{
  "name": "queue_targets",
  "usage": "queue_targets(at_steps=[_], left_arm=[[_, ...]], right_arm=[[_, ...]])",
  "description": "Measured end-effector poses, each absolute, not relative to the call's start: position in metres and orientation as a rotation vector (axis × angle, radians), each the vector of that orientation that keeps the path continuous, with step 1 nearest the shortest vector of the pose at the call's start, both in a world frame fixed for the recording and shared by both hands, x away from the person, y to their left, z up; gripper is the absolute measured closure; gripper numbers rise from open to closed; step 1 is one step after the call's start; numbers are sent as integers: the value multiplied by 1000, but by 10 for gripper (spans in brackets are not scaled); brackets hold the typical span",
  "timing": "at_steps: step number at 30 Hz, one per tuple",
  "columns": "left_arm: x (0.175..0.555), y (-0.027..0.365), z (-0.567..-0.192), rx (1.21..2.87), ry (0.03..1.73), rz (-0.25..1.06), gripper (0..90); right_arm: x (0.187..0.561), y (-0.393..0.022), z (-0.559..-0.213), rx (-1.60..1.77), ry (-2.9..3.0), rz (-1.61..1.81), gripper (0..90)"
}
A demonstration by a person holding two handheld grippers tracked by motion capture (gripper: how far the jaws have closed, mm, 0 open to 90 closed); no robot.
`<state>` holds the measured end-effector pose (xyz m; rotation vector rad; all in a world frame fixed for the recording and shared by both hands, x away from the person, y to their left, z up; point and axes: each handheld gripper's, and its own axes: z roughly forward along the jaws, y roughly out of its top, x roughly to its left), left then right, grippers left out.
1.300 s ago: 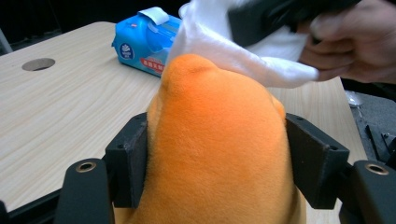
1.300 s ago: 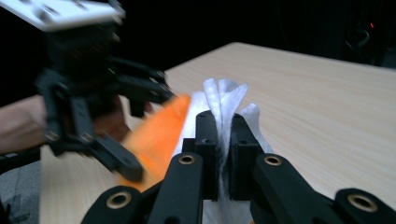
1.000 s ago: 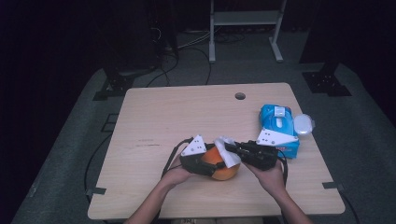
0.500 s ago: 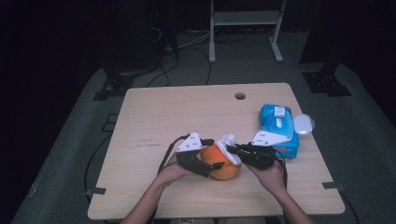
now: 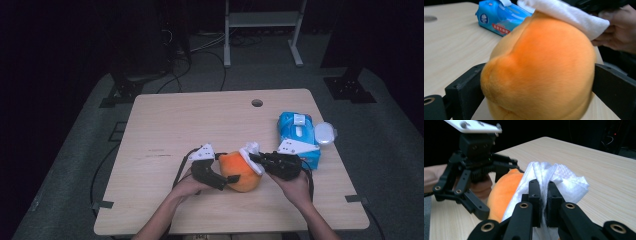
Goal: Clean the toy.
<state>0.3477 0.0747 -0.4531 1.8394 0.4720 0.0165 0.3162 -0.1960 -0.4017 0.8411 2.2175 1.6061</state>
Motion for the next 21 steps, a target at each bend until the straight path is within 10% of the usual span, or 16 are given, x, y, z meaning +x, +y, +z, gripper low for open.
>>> queue_targets(at_steps=[6,21], left_arm=[[336,73,-429,1866,440,119,281],[333,76,-415,1903,457,176,309]], right_arm=[[315,-200,-396,843,2162,1640,839],[303,-175,-391,724,2203,1698,840]])
